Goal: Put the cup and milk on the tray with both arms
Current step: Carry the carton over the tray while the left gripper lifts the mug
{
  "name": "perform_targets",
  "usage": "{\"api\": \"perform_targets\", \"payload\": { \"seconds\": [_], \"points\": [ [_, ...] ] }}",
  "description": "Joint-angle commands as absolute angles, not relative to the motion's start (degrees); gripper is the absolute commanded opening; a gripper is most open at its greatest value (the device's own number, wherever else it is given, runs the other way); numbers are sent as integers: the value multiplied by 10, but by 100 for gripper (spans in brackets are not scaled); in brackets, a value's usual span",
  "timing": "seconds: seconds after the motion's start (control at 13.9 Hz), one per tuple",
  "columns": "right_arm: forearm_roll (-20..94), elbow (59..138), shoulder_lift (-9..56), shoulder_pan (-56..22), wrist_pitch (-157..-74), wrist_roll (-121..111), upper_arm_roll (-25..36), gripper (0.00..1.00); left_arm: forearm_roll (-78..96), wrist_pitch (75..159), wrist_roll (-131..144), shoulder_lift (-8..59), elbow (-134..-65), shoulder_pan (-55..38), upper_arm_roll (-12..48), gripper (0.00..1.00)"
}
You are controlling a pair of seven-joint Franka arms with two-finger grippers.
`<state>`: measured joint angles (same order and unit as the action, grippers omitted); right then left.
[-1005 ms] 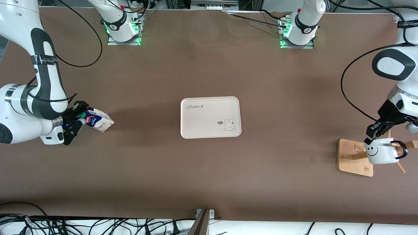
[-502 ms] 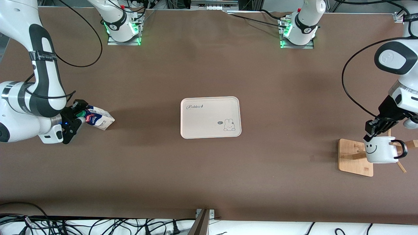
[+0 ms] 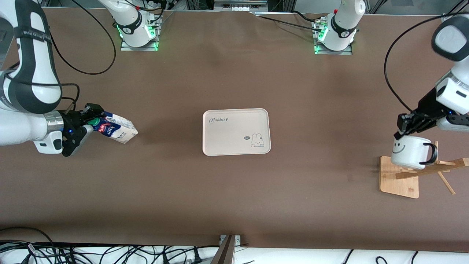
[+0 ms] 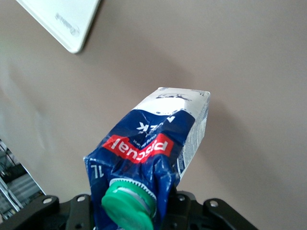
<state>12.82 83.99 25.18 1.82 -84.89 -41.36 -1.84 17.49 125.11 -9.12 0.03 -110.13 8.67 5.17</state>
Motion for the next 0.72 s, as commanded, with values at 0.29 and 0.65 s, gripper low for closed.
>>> {"api": "perform_targets", "payload": {
  "seconds": [0.29,0.65],
  "points": [
    [141,849,236,2,-935,-114,-147,43,153,892,-76,8,-988,90,115,0],
    [144,850,239,-112,-1032,112,-154,42,74,818,-74,19,-953,88,186,0]
  ]
}}
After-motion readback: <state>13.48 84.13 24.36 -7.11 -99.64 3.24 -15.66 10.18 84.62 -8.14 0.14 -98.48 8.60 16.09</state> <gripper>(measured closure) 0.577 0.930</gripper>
